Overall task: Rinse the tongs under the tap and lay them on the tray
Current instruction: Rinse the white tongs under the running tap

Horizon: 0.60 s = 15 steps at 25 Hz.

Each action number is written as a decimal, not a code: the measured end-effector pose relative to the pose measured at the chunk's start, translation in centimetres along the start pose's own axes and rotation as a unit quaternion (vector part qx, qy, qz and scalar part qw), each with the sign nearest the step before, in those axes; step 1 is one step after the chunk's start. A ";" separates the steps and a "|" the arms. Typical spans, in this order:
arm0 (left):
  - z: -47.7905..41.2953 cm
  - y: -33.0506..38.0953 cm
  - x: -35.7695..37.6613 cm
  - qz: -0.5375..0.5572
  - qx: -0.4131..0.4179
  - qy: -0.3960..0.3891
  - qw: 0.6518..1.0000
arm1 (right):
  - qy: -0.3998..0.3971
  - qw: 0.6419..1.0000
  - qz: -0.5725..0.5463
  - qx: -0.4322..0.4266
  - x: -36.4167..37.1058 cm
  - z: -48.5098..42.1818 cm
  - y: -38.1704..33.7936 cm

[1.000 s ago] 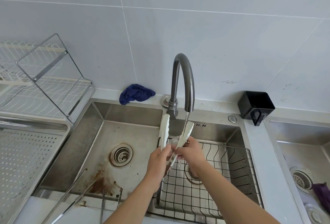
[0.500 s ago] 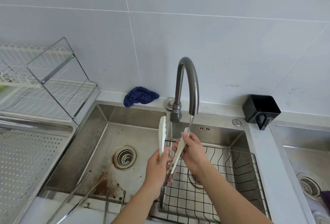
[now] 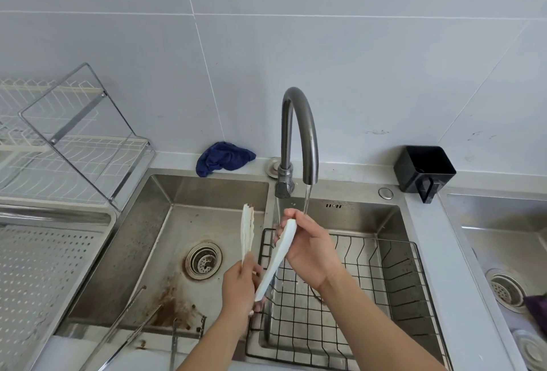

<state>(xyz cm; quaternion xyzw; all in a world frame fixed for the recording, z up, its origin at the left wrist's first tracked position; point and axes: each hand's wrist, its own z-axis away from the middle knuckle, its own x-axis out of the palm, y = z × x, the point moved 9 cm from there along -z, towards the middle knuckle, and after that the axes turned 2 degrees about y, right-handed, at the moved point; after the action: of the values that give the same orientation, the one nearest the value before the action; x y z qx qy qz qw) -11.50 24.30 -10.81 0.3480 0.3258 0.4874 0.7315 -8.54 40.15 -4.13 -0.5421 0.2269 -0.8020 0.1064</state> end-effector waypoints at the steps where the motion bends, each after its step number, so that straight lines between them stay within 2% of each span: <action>1: -0.1 0.2 0.0 0.002 0.010 0.004 1.000 | 0.004 1.000 0.022 -0.003 0.3 0.1 -0.1; 5: -0.4 0.9 0.5 -0.004 0.033 0.017 0.999 | 0.011 1.000 0.017 0.000 0.6 0.3 0.0; 7: -0.2 1.5 -0.2 -0.038 0.060 0.056 0.996 | 0.015 0.999 0.023 -0.023 0.4 0.6 -0.1; 8: 0.1 2.4 -0.8 -0.081 0.099 0.092 0.988 | 0.045 0.995 0.075 -0.054 -0.2 0.6 -0.5; 9: 0.7 3.6 -1.3 -0.130 0.149 0.129 0.972 | 0.097 0.977 0.166 -0.093 -1.1 0.7 -1.2; 11: 2.0 5.8 -1.7 -0.190 0.239 0.179 0.935 | 0.225 0.884 0.379 -0.154 -2.7 1.3 -2.9; 12: 2.5 6.6 -1.7 -0.209 0.270 0.190 0.921 | 0.268 0.841 0.441 -0.163 -3.3 1.6 -3.5; 13: 2.9 7.3 -1.6 -0.230 0.299 0.196 0.905 | 0.287 0.833 0.450 -0.148 -3.9 1.7 -3.6; 14: 3.1 7.8 -1.6 -0.255 0.323 0.199 0.889 | 0.282 0.859 0.413 -0.110 -4.4 1.4 -3.2; 15: 3.3 8.1 -1.5 -0.280 0.343 0.197 0.875 | 0.257 0.900 0.347 -0.061 -4.8 1.1 -2.4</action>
<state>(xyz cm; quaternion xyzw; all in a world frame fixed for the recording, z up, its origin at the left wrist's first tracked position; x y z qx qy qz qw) -13.23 24.59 -2.11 0.3685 0.6934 0.1787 0.5929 -5.45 43.95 -6.53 -0.2090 0.4685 -0.8103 0.2832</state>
